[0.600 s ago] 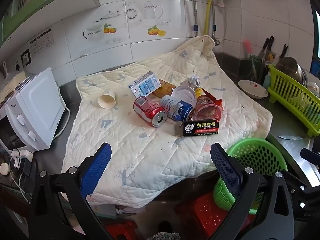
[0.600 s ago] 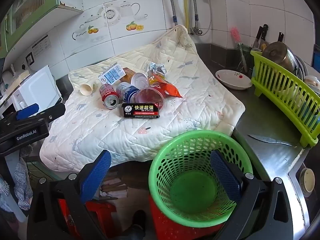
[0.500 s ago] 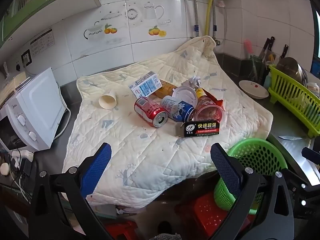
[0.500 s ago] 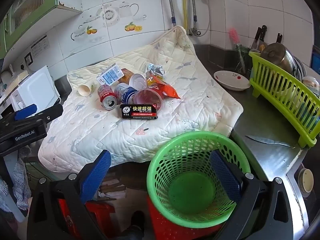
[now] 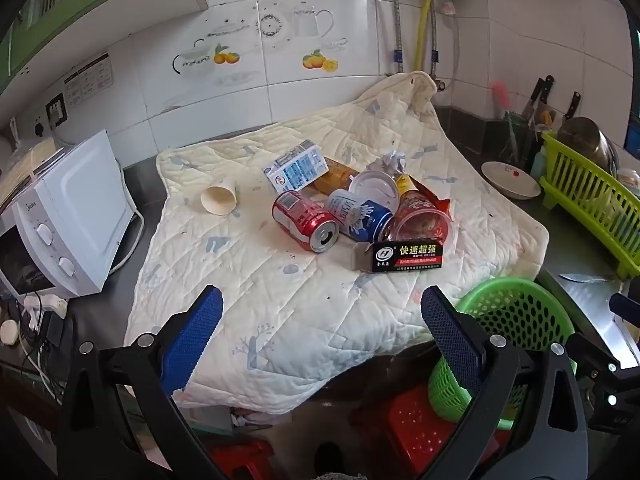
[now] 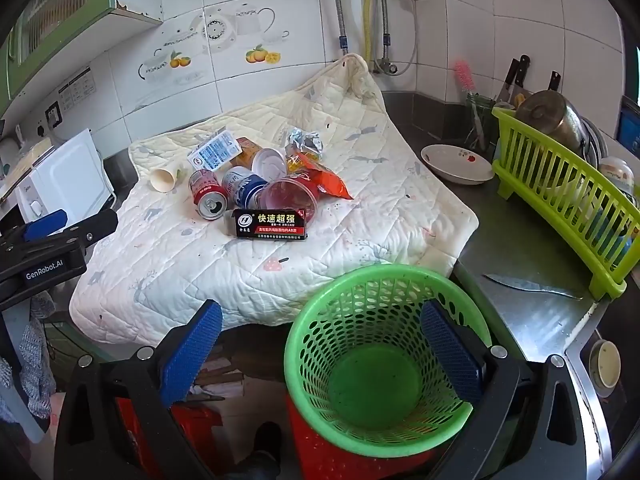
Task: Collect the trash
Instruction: 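Move both tools toward the trash on the quilted cloth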
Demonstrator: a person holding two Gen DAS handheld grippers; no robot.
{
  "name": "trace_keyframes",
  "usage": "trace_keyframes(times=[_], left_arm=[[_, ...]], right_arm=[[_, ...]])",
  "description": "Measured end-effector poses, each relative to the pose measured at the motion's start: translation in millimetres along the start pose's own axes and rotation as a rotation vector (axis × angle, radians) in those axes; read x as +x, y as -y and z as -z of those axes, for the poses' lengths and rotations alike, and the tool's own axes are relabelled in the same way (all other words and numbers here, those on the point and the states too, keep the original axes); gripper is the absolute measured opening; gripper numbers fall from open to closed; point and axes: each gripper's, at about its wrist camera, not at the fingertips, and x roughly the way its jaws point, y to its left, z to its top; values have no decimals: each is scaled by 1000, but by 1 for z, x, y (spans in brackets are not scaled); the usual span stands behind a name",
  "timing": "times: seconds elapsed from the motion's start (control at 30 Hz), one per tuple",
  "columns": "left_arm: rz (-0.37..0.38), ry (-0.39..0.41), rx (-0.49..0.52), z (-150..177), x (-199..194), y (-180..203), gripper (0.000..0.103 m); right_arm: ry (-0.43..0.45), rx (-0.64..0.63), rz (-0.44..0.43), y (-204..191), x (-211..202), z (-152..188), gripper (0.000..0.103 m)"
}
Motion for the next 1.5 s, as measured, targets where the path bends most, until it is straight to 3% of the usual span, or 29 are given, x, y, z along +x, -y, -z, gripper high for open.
trace_keyframes(times=[1.5], left_arm=[[-10, -2, 1, -1, 7, 3, 95]], right_arm=[[-13, -5, -3, -3, 11, -2, 96]])
